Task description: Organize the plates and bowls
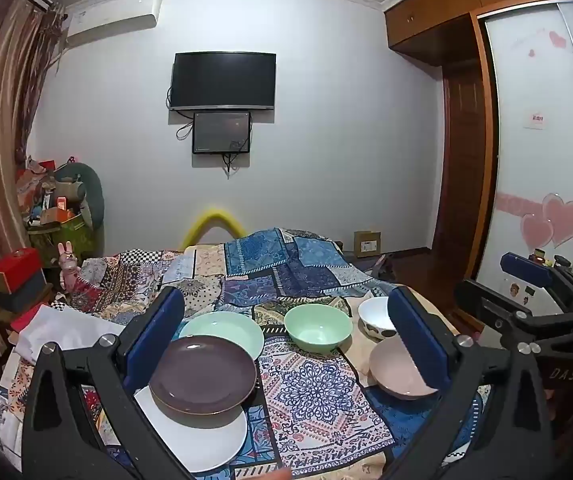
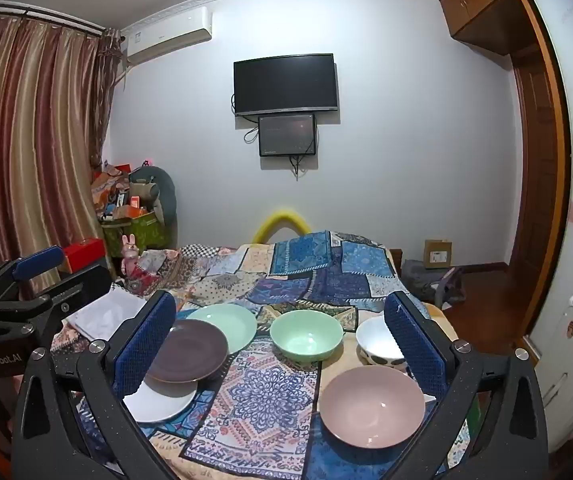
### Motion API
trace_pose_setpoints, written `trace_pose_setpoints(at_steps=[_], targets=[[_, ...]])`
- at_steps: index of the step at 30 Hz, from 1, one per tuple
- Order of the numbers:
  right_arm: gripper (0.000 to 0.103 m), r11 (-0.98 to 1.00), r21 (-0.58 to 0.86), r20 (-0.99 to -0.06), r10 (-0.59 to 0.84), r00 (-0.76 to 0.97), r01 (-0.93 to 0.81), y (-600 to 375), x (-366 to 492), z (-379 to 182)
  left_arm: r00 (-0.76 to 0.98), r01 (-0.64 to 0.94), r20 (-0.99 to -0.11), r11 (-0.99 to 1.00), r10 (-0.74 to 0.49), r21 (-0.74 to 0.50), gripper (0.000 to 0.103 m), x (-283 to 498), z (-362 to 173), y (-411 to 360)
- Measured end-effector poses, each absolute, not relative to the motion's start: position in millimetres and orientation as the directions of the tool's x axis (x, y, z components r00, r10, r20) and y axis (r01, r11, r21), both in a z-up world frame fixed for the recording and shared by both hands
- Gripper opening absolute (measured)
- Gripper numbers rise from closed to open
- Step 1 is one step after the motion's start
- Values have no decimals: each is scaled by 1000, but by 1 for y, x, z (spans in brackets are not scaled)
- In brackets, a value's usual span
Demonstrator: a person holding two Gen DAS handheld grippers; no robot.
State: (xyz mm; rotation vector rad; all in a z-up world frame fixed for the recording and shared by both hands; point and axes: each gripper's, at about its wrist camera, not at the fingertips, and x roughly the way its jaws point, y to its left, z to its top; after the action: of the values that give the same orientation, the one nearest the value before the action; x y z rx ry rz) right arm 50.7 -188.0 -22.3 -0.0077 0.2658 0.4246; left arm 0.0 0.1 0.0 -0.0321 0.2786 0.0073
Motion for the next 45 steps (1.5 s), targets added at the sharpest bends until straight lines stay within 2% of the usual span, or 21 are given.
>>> trace_pose_setpoints(at_steps=[5,12,45], targets=[[103,910,51,-259,409,875,-411,-188,51,-23,957,-8,-289,1000,1,-23,103,8,0,-1],[103,910,54,-258,410,875,-411,-188,51,-21,968,-8,-251,999,-2,-42,103,3,-1,0],[103,910,56,-256,411,875,-411,-188,49,-22,966,-6,-260,999,-4,-38,103,2,-4,2]])
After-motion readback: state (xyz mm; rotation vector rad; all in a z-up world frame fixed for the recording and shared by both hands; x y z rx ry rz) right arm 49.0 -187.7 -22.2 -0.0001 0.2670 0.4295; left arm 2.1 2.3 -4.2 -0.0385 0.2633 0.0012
